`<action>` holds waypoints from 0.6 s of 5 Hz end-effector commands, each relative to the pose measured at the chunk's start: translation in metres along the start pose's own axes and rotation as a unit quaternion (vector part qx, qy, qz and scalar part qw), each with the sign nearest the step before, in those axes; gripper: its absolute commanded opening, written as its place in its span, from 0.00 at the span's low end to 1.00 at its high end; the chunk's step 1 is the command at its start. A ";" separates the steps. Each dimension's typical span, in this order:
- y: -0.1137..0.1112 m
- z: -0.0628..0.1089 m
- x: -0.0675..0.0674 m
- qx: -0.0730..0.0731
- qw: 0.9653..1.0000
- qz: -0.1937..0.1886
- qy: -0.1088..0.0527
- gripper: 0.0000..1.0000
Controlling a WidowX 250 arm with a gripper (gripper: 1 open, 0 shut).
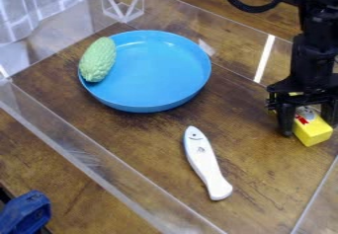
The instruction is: Put the yellow brick in the blue tray
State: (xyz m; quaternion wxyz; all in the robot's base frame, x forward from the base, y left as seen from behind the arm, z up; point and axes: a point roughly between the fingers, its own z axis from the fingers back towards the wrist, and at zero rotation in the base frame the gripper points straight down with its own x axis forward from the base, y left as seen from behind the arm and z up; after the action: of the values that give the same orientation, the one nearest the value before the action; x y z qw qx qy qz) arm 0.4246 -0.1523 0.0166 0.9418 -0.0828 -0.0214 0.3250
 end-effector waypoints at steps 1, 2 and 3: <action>0.006 -0.014 0.009 0.011 1.000 -0.005 0.002 0.00; 0.005 -0.013 0.009 0.010 1.000 -0.006 0.003 0.00; 0.004 -0.012 0.010 0.010 1.000 -0.008 0.004 0.00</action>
State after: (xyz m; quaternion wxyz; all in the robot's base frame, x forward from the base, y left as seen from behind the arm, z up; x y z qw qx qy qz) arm 0.4268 -0.1530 0.0176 0.9423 -0.0810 -0.0153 0.3244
